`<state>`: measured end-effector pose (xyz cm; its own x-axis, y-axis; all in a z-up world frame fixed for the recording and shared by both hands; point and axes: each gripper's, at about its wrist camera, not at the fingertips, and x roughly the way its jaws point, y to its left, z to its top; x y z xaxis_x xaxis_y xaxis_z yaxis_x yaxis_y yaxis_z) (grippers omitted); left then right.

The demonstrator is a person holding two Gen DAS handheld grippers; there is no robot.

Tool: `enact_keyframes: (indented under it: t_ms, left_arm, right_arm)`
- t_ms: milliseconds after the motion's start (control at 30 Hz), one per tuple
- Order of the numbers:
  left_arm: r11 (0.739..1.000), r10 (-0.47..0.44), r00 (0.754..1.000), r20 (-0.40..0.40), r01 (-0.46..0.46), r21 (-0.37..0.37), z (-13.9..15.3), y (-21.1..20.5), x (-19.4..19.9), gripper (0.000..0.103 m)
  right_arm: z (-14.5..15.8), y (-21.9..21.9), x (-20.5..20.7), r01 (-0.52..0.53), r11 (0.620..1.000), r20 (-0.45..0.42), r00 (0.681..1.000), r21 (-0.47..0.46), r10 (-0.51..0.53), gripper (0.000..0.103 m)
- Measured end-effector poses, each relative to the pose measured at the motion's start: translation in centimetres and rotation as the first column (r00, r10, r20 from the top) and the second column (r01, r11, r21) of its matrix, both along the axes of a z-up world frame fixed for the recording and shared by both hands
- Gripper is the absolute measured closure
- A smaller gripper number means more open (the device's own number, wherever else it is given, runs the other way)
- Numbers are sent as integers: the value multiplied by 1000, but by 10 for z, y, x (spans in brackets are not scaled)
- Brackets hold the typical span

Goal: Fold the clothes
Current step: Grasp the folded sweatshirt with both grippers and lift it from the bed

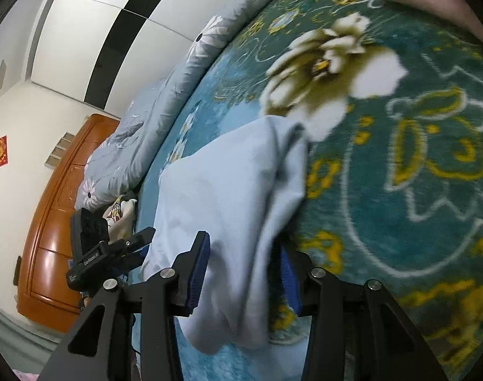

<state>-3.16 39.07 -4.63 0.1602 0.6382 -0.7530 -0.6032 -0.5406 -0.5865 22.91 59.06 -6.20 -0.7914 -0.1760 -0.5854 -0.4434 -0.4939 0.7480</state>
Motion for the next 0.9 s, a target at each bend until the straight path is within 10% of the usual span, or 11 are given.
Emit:
enact_keyframes:
  t_ms: [133,200,800,900]
  left_arm:
    - [1000,1,1000,31,-2,27,1,-3,-1,26]
    - [999,6,998,58,-9,49,1,-6,-1,26]
    - [987,-155,980,124,148,66,-2,27,57,26]
    - [987,-137,976,170,120,107,-3,23,52,44]
  right_arm:
    - [3,-2,-4,10,1000,-20,1000,-13,-10,66]
    - [7,0,-2,31,999,-17,999,-11,-31,96]
    - [31,31,58,100,994,-17,995,-50,-101,97]
    - [35,30,58,98,994,-17,995,-39,-99,97]
